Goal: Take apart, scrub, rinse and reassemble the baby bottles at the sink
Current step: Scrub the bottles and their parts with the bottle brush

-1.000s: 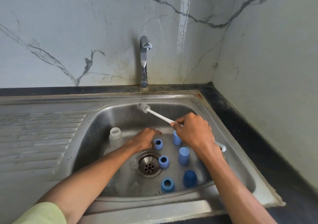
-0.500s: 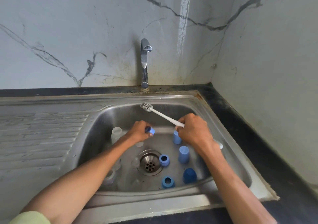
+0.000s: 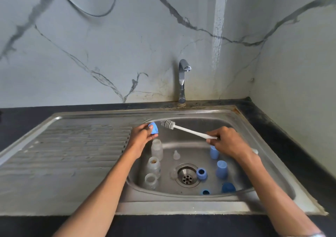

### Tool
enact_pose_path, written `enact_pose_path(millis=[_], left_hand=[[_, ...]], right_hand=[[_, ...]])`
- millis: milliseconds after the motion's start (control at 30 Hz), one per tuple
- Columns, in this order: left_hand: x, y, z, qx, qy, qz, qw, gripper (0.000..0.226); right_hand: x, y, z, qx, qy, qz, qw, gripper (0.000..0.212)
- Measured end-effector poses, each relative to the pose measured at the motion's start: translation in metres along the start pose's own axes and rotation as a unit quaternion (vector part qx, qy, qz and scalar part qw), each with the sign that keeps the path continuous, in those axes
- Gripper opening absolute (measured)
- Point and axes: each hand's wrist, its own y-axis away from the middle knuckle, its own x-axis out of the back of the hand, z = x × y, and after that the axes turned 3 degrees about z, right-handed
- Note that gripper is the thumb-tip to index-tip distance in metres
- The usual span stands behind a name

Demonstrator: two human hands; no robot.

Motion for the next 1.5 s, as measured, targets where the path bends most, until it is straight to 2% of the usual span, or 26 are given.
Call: enact_pose_path(millis=[100,333,500,733,800,967,1133,1233,1333,1500], left_hand=[[0.005,-0.004,0.001,0.017,0.016,0.003,1.0,0.025],[-0.01,-0.003,0.005,0.041,0.025,-0.075,0.996,0.019],[-0.01,-0.003,0.0,0.003,0.001,-0.113,0.994,0.027],[-0.011,-0.004,-0.003,-0.079,-0.063,-0.099,0.99,0.032],[-0.01,-0.004,-0.003,-0.081,-0.055,-0.101,0.99,0.031],[-0.01,-0.005,-0.003,-0.084,-0.069,-0.109,0.988,0.033],[-0.013,-0.004,-0.003,-0.101,-0.076,-0.097,0.987,0.033],[-0.011,-0.003,0.0,-0.099,-0.048,-0.084,0.99,0.032],[-0.01,-0.002,0.001,-0.097,-0.052,-0.09,0.99,0.032],[-0.018,-0.002,-0.001,-0.1,-0.065,-0.107,0.987,0.031]], right_hand=[[-0.002,0.0,-0.003,0.007,0.013,0.0,1.0,0.037],[-0.004,-0.003,-0.001,0.014,0.023,0.014,1.0,0.035],[-0.005,-0.001,0.001,-0.015,0.046,0.039,0.998,0.033],[-0.01,-0.004,0.001,-0.02,0.056,0.018,0.998,0.035],[-0.008,-0.004,0.002,-0.009,0.055,0.025,0.998,0.036],[-0.002,0.001,-0.003,0.005,0.1,0.103,0.99,0.035],[-0.013,0.002,-0.007,-0.041,0.065,0.085,0.993,0.033],[-0.013,0.001,-0.007,-0.017,0.05,0.063,0.997,0.035],[-0.008,0.005,-0.01,0.013,0.079,0.083,0.993,0.035],[-0.01,0.009,-0.018,-0.026,0.081,0.103,0.991,0.036]])
